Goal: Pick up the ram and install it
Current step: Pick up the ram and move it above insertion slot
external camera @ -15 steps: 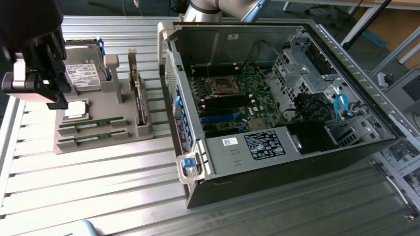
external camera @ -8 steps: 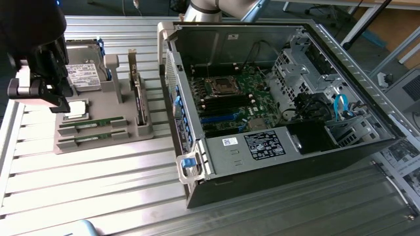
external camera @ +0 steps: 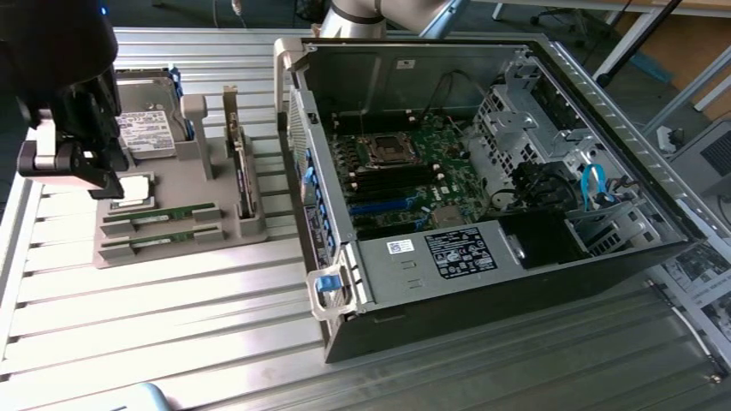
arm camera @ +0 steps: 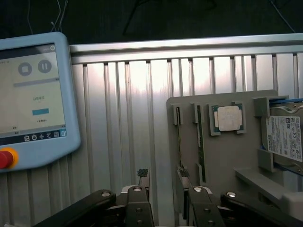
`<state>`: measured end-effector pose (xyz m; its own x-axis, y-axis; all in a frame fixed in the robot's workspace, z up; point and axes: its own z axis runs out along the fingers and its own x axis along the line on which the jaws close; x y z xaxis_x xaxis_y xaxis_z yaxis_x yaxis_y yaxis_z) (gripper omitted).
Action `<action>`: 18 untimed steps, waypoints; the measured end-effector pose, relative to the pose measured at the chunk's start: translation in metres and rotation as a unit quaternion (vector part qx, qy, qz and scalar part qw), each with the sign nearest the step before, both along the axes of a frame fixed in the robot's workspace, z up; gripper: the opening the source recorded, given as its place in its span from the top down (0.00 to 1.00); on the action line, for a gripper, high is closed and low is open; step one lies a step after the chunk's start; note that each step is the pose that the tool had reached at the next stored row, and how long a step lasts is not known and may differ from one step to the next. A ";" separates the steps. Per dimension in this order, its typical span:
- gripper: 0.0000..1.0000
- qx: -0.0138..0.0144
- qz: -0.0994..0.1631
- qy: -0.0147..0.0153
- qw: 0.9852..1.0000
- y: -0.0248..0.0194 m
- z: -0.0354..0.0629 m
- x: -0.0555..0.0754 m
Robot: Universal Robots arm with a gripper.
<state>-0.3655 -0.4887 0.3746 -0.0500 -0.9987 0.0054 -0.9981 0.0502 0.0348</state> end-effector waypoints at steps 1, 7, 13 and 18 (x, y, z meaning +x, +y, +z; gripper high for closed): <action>0.64 0.000 0.000 0.000 1.000 0.0000 -0.0001 0.000; 0.64 0.000 0.000 0.000 1.000 0.0000 -0.0043 0.000; 0.64 0.000 0.000 0.000 1.000 0.0000 -0.0065 0.001; 0.64 0.000 0.000 0.000 1.000 0.0000 -0.0083 0.002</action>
